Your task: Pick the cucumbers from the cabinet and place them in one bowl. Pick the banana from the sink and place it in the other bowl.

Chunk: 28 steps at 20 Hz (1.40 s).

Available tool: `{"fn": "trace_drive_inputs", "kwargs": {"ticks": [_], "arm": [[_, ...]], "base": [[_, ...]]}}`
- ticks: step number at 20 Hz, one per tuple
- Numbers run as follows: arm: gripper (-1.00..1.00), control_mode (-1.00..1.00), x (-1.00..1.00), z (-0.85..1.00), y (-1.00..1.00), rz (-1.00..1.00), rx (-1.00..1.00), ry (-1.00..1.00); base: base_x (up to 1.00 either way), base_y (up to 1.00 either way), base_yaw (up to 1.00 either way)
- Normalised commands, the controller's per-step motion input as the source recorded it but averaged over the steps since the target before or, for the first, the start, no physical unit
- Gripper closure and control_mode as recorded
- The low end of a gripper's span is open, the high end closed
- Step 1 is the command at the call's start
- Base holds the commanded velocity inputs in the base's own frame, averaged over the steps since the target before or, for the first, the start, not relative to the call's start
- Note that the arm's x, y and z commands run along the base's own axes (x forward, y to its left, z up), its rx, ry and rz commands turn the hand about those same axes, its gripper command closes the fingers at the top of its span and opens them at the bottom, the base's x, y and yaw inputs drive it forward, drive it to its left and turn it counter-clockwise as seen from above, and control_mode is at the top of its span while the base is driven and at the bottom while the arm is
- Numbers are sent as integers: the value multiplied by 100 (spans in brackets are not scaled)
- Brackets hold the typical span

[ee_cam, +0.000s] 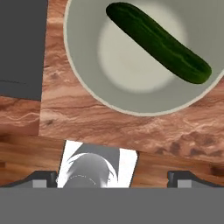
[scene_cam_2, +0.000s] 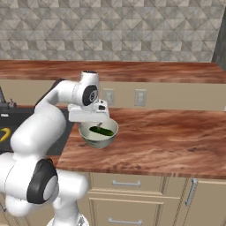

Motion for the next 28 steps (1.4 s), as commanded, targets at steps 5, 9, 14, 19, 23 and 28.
{"fn": "trace_drive_inputs", "kwargs": {"ticks": [5, 9, 14, 19, 23, 28], "arm": [[-100, -100, -58, 0, -6, -25, 0, 0], [-100, -100, -53, 1, 1, -20, -4, -2], [-100, -100, -35, 0, 2, -10, -5, 0], [-100, -100, -5, 0, 0, 0, 0, 0], [-100, -100, 0, 0, 0, 0, 0, 0], [-100, 100, 0, 0, 0, -2, 1, -1]], "base": [[0, 0, 0], [0, 0, 0], [0, 0, 0], [0, 0, 0], [0, 0, 0], [0, -2, -4]]}}
